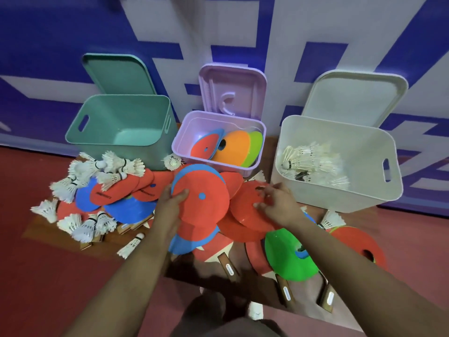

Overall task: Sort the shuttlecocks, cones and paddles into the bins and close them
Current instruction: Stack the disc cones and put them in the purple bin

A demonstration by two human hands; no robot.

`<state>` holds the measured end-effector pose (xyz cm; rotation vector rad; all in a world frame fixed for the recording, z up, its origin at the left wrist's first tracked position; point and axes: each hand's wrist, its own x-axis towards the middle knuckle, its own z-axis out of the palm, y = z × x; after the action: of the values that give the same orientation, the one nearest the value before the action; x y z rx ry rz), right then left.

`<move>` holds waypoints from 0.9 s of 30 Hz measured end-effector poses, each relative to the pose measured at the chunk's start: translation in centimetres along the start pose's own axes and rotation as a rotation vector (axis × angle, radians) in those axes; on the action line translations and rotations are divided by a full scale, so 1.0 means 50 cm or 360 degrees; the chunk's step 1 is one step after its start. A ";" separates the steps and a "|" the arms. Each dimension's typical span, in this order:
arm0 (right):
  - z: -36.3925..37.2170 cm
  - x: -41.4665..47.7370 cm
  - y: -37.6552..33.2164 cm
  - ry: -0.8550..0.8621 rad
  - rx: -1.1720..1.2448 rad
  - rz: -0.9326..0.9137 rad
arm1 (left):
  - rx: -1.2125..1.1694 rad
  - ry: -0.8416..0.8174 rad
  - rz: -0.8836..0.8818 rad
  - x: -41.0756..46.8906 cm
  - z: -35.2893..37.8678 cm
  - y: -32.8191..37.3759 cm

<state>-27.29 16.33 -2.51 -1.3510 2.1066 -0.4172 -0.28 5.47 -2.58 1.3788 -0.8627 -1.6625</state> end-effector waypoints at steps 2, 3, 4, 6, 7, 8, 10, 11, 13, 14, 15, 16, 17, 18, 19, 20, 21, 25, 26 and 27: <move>-0.033 -0.013 -0.015 0.0028 -0.0020 -0.0068 | -0.0040 0.0073 0.0070 -0.005 0.011 0.029; -0.050 -0.018 -0.023 0.0057 -0.0007 -0.0098 | -0.0051 0.0098 0.0110 -0.005 0.016 0.044; -0.070 -0.023 -0.034 0.0098 0.0014 -0.0127 | -0.0056 0.0122 0.0156 -0.004 0.024 0.060; -0.106 -0.029 -0.059 0.0182 0.0075 -0.0187 | -0.0068 0.0201 0.0228 0.007 0.039 0.087; -0.122 -0.028 -0.072 0.0230 0.0099 -0.0212 | -0.0093 0.0228 0.0247 0.017 0.045 0.099; -0.135 -0.027 -0.084 0.0281 0.0108 -0.0238 | -0.0126 0.0248 0.0247 0.028 0.052 0.110; -0.152 -0.013 -0.109 0.0378 0.0116 -0.0284 | -0.0175 0.0254 0.0227 0.058 0.066 0.131; -0.155 -0.004 -0.119 0.0412 0.0129 -0.0306 | -0.0189 0.0242 0.0207 0.073 0.073 0.138; -0.154 0.021 -0.139 0.0490 0.0143 -0.0344 | -0.0211 0.0202 0.0164 0.114 0.086 0.154; -0.152 0.036 -0.149 0.0533 0.0131 -0.0359 | -0.0204 0.0190 0.0142 0.139 0.093 0.160; -0.149 0.051 -0.158 0.0576 0.0103 -0.0365 | -0.0187 0.0176 0.0126 0.165 0.100 0.164; -0.148 0.064 -0.166 0.0618 0.0039 -0.0363 | -0.0174 0.0160 0.0115 0.186 0.107 0.167; -0.144 0.083 -0.175 0.0660 -0.0068 -0.0345 | -0.0164 0.0141 0.0096 0.215 0.114 0.169; -0.140 0.102 -0.182 0.0695 -0.0204 -0.0329 | -0.0151 0.0128 0.0077 0.241 0.122 0.168; -0.133 0.122 -0.188 0.0722 -0.0344 -0.0307 | -0.0125 0.0113 0.0033 0.272 0.129 0.165; -0.126 0.141 -0.193 0.0732 -0.0465 -0.0280 | -0.0122 0.0090 -0.0026 0.302 0.136 0.161; -0.120 0.154 -0.196 0.0733 -0.0555 -0.0249 | -0.0129 0.0043 -0.0089 0.326 0.142 0.156; -0.083 0.204 -0.197 0.0695 -0.0665 -0.0070 | 0.0353 -0.0182 -0.0290 0.431 0.144 0.125; -0.075 0.208 -0.197 0.0677 -0.0677 -0.0051 | 0.0885 -0.0176 -0.0213 0.441 0.139 0.121; -0.065 0.213 -0.197 0.0671 -0.0699 -0.0048 | 0.1464 -0.0148 -0.0042 0.450 0.134 0.115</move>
<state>-25.58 2.31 2.14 -1.6525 2.6409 -0.2759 -8.13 -17.10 -6.36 1.8966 -1.8041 -1.3845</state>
